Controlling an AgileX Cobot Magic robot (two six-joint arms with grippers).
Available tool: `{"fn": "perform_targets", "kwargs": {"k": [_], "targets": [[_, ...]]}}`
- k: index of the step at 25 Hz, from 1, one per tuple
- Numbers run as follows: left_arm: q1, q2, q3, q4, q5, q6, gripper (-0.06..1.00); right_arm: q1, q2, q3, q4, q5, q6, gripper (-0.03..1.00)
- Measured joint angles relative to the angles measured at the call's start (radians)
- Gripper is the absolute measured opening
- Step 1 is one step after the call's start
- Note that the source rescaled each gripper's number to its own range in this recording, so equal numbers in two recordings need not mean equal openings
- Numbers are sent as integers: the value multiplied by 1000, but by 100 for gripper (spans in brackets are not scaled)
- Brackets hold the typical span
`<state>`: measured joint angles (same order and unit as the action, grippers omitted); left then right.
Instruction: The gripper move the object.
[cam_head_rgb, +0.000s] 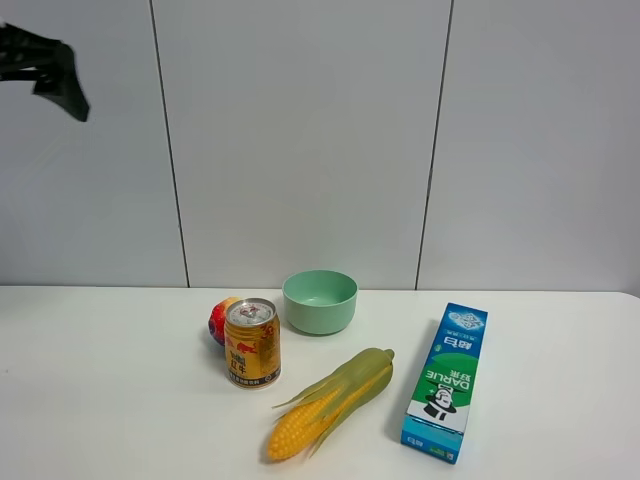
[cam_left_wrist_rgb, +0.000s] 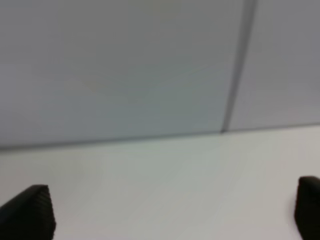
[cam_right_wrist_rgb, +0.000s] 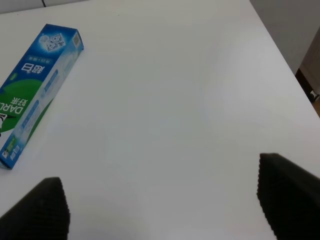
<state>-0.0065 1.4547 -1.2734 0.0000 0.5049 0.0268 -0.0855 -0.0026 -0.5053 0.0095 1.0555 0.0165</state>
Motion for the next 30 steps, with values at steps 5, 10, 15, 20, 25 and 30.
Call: {"fn": "perform_targets", "kwargs": {"k": [5,10,15,20,25,30], "targets": [[90,-251,260,10,-31,3,98,0,0,0,0,0,0,100],[126,-574,483,12,-13,3,98,0,0,0,0,0,0,100],[126,-946,638,15,103,0,98,0,0,0,0,0,0,100],[126,-1214,676,50,266,-1,98,0,0,0,0,0,0,100],[126,-1340,676,56,357,-47,98,0,0,0,0,0,0,100],[126,-1399,707,61,437,-70,98,0,0,0,0,0,0,100]]}}
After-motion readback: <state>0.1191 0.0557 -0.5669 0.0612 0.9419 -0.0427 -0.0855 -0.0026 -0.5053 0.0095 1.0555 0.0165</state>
